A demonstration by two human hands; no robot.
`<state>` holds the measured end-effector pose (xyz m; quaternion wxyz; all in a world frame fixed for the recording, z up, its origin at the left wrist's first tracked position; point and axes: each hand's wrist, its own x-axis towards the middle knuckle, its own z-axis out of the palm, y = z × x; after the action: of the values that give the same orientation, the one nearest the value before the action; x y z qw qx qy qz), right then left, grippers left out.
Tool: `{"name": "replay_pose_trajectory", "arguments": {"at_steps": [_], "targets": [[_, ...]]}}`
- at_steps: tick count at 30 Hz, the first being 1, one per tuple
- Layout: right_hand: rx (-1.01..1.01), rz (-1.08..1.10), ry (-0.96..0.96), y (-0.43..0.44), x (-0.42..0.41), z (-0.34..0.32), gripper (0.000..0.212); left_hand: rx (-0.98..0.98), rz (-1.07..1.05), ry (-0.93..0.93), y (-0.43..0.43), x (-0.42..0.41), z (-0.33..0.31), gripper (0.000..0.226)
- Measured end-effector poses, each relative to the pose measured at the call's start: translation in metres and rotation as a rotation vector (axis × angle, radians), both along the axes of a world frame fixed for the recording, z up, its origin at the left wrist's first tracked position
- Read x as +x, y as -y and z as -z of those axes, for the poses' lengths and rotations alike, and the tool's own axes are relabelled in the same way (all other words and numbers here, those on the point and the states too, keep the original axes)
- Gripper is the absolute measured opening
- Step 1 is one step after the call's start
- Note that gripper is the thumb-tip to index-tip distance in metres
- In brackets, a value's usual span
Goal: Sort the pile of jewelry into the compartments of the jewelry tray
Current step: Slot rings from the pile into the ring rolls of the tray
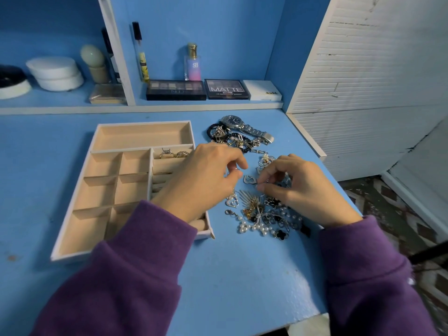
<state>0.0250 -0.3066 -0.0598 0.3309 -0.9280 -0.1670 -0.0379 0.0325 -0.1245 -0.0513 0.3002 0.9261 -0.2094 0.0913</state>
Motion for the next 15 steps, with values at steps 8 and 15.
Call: {"name": "replay_pose_trajectory", "arguments": {"at_steps": [8, 15], "targets": [[0.321, 0.054, 0.054, -0.012, -0.002, -0.008, 0.007, -0.226, -0.191, -0.008, -0.032, -0.015, -0.019, 0.005], [0.337, -0.192, 0.071, -0.068, -0.017, -0.01, 0.008, -0.248, -0.175, 0.002, -0.084, -0.056, -0.018, 0.012]]}}
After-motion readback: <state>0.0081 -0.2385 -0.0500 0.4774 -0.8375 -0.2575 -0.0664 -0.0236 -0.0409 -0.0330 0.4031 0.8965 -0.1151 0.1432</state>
